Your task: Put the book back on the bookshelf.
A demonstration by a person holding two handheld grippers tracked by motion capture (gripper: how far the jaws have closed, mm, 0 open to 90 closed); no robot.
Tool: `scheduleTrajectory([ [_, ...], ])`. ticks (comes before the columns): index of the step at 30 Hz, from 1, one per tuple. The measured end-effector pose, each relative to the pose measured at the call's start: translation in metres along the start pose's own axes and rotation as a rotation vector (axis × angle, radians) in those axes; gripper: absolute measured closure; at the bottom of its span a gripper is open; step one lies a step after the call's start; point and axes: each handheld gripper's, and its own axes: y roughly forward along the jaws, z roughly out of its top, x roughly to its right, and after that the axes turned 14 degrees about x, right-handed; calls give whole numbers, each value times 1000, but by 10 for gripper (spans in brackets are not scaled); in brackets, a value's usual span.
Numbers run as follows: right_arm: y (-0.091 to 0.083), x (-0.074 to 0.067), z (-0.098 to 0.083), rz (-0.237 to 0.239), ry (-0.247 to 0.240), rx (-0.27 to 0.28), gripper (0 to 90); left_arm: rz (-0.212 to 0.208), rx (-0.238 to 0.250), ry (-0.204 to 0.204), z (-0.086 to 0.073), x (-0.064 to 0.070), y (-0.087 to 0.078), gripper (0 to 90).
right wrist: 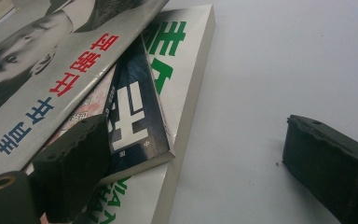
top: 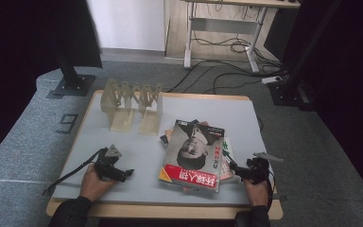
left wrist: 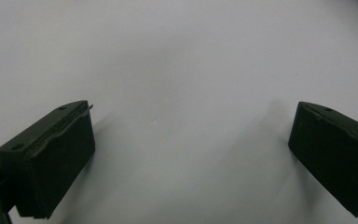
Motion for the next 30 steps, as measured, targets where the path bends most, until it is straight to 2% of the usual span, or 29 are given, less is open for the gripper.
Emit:
scheduleTrajectory([
  [15, -1, -3, 1, -10, -32, 8, 85, -6, 1, 6, 0, 0, -1, 5],
  [21, -2, -9, 5, -30, -99, 0, 101, -10, 1, 11, 0, 0, -2, 22],
  [25, -5, -12, 10, -4, -92, 11, 92, -18, -4, -5, 1, 0, -4, 33],
  [28, -7, -17, 14, 12, -117, 13, 86, -47, 2, -28, 3, 1, -5, 50],
  [30, -9, -20, 16, 24, -129, 15, 83, -51, 9, -28, 4, 2, -5, 55],
])
